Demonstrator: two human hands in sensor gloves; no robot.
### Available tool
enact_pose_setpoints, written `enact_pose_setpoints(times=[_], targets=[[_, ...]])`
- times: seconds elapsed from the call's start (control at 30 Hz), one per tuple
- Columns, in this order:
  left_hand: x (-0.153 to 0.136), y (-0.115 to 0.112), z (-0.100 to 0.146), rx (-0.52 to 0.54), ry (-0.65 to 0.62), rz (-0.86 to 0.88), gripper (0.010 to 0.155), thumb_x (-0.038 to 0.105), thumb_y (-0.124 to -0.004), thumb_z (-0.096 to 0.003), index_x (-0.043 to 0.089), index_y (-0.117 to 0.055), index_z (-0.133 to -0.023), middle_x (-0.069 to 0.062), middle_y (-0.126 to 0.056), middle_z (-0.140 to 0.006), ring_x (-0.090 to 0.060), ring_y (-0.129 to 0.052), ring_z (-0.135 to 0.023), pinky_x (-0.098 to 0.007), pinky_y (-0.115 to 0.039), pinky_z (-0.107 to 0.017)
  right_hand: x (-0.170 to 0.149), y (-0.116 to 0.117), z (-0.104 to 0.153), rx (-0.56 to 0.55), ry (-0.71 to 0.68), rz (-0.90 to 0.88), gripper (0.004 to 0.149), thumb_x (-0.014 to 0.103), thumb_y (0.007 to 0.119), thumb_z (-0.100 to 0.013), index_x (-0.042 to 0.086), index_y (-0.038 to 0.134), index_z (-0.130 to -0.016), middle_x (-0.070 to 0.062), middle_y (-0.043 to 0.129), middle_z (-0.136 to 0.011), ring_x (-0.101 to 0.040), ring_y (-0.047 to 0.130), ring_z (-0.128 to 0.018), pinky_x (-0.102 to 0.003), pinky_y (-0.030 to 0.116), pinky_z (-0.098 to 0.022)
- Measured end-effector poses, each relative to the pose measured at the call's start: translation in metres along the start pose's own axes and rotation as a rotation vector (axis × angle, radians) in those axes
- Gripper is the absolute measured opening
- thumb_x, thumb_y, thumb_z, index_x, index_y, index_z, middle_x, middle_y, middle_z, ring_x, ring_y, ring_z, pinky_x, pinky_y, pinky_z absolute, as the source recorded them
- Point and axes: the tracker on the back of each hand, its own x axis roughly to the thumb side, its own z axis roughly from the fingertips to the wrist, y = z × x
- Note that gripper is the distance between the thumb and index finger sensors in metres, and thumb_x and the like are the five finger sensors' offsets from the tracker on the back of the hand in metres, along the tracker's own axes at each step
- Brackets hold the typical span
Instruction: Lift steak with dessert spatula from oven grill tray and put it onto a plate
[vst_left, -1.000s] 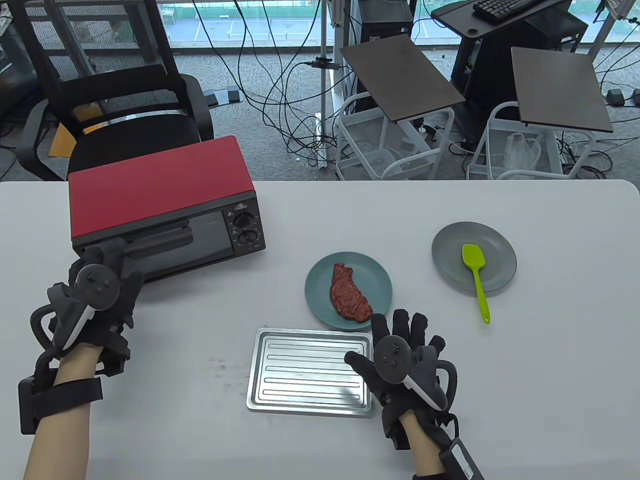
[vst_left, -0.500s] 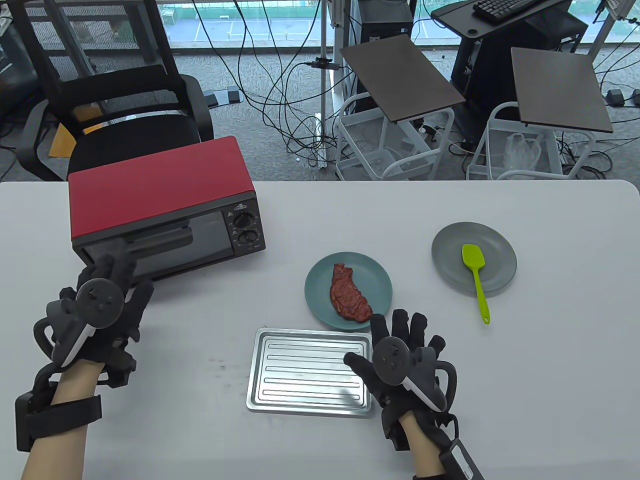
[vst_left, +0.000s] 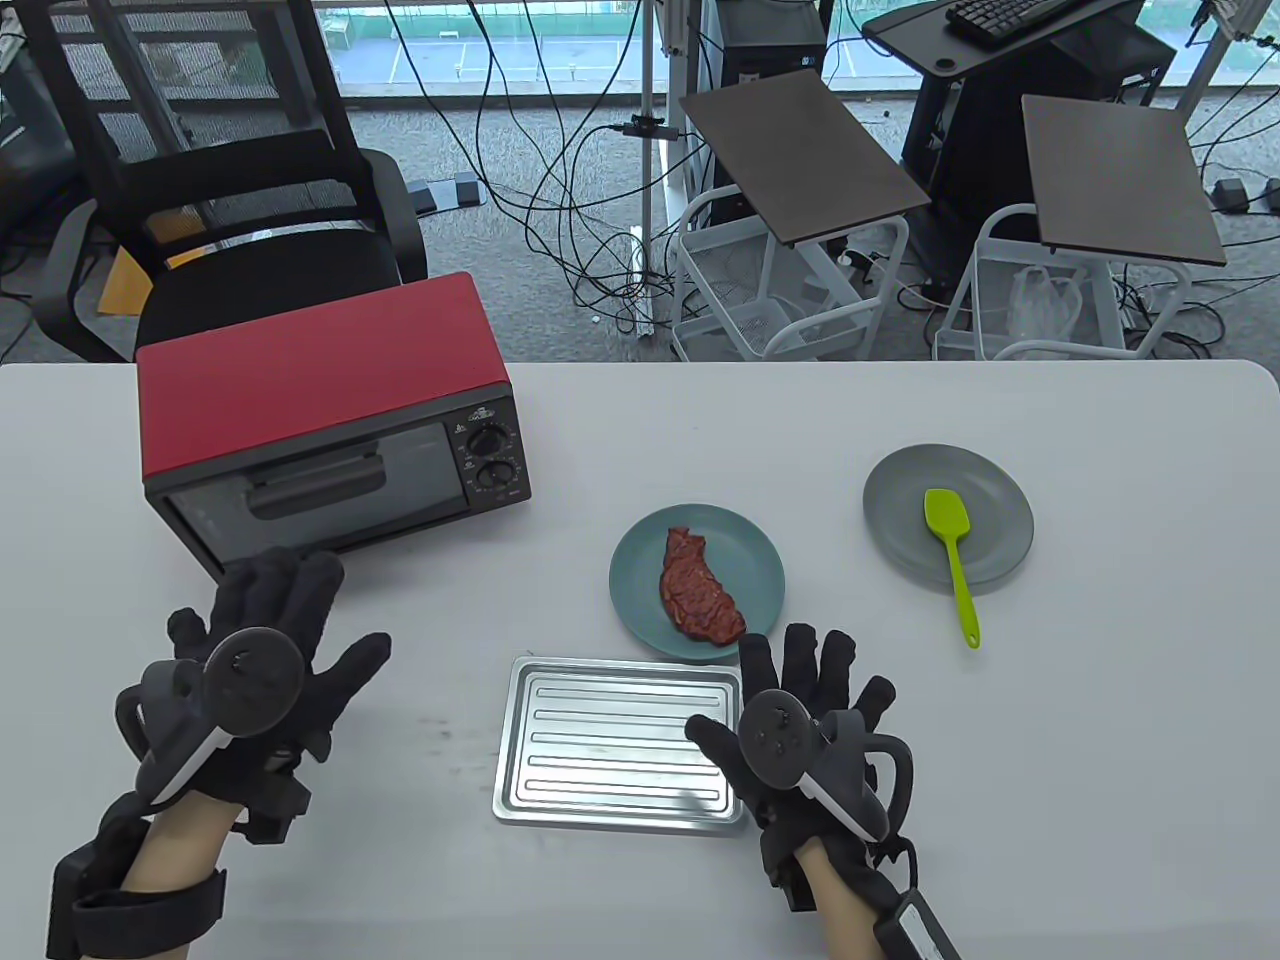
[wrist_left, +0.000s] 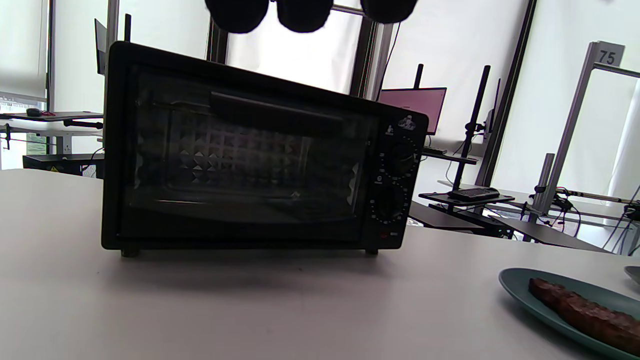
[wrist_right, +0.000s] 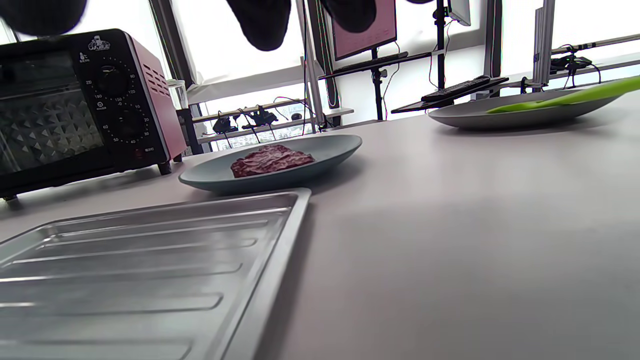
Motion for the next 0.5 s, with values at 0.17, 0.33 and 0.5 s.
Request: enact_pose_setpoints(times=[0.17,0.33,0.5], targets=[[0.011,-0.009,0.013,-0.053,-0.052,0.013,0.096,0.097,-0.047,-0.0348,0.044,-0.033,-0.114,0.000,-0.033,-0.128,-0.041,-0.038,-0.121,-0.081,-0.033,-0.071,0.001,0.000,0.002,-0.008,-0.008,0.003,0.095,0.078,0.055,-0.045,0.020,0.034,-0.117,-0.024,0.021,-0.119,-0.056,0.010,-0.105,-0.085,0.022,-0.064],[0.018,-0.023,0.023,-0.086,-0.084,0.050,0.099,0.099,-0.045,-0.0341,0.045,-0.025,-0.114,0.000,-0.020,-0.128,-0.043,-0.028,-0.121,-0.083,-0.027,-0.069,0.003,-0.001,0.003,-0.023,-0.033,-0.004,0.094,0.079,0.054,-0.044,0.023,0.031,-0.117,-0.021,0.019,-0.120,-0.056,0.008,-0.105,-0.086,0.021,-0.063],[0.032,-0.034,0.029,-0.108,-0.126,-0.059,0.103,0.101,-0.044,-0.0325,0.046,-0.010,-0.112,-0.001,0.003,-0.124,-0.044,-0.012,-0.120,-0.084,-0.023,-0.068,0.006,-0.004,0.007,-0.067,-0.062,-0.017,0.095,0.080,0.053,-0.044,0.025,0.026,-0.117,-0.023,0.016,-0.120,-0.056,0.008,-0.105,-0.086,0.020,-0.063]])
